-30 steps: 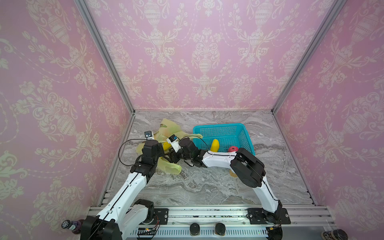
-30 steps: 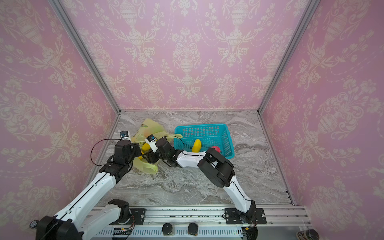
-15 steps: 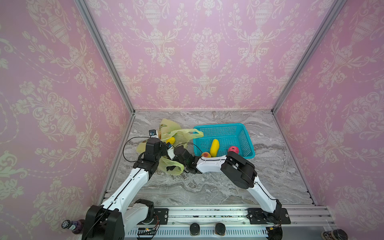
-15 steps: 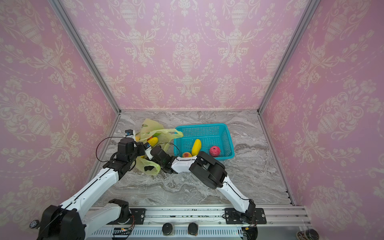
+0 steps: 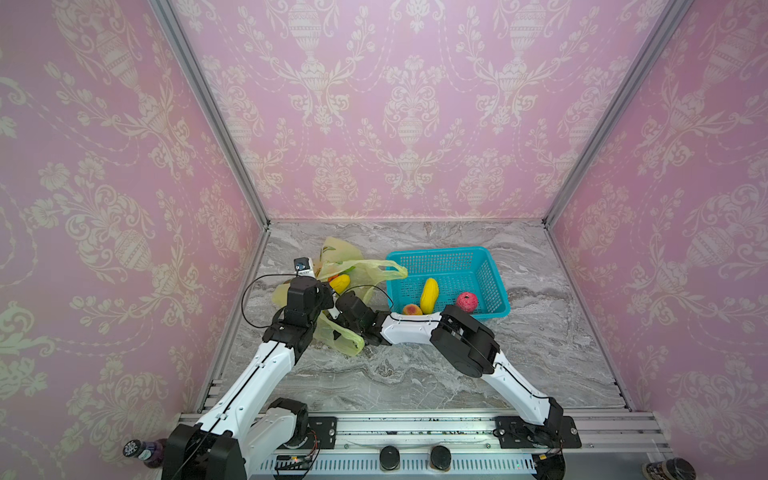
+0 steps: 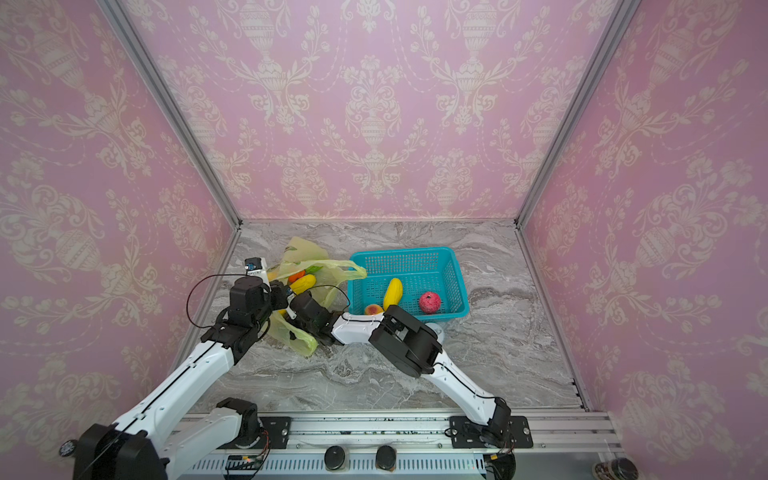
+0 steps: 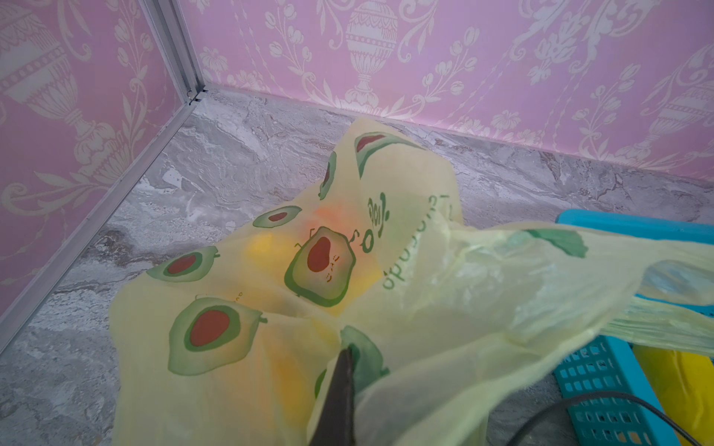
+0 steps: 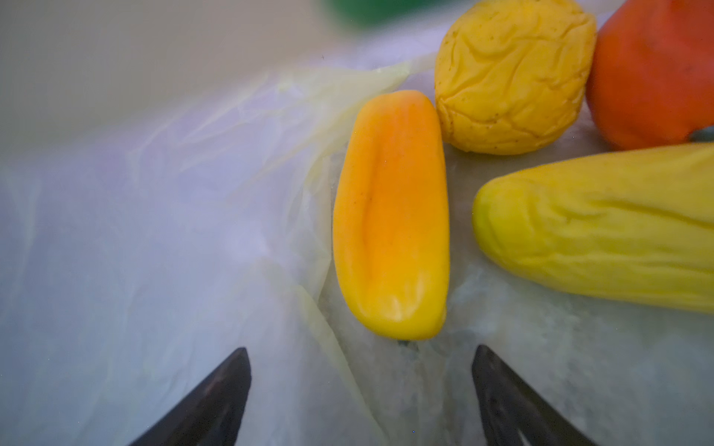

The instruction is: Untie the knot of the plastic bag and take out the fruit

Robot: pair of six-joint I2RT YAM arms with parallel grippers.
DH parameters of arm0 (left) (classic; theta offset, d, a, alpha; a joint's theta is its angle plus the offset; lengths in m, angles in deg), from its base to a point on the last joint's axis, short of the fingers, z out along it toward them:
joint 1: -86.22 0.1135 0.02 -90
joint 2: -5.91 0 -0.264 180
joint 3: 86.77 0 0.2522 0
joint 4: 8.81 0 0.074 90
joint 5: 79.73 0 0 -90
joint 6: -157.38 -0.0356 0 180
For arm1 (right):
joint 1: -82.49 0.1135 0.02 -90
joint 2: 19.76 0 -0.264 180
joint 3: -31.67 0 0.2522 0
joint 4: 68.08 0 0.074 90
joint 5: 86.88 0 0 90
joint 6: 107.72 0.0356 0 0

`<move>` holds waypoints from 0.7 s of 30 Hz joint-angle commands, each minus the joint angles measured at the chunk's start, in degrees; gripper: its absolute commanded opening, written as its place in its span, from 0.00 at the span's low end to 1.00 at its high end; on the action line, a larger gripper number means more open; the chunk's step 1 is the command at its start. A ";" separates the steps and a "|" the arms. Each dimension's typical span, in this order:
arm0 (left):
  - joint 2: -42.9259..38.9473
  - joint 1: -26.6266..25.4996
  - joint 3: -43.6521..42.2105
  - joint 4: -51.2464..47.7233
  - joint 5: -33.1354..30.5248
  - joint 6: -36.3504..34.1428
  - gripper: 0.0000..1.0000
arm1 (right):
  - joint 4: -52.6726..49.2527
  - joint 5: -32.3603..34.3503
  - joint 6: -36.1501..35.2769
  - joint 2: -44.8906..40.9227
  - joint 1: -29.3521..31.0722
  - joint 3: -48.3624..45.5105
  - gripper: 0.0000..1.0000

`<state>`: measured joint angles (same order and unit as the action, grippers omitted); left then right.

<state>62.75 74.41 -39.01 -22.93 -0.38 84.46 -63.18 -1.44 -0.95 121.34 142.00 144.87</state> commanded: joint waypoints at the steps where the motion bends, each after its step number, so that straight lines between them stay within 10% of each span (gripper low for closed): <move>1: -1.55 -0.30 -1.38 0.98 -0.47 0.71 0.00 | -0.60 -0.88 1.83 1.51 0.87 1.57 0.92; 21: 0.18 -0.22 -1.30 -2.03 -12.29 1.15 0.00 | 14.12 3.32 6.28 -6.38 -2.23 -13.92 0.49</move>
<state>62.48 74.41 -40.06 -23.65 -9.04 84.86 -52.41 0.44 3.84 117.88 140.81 133.39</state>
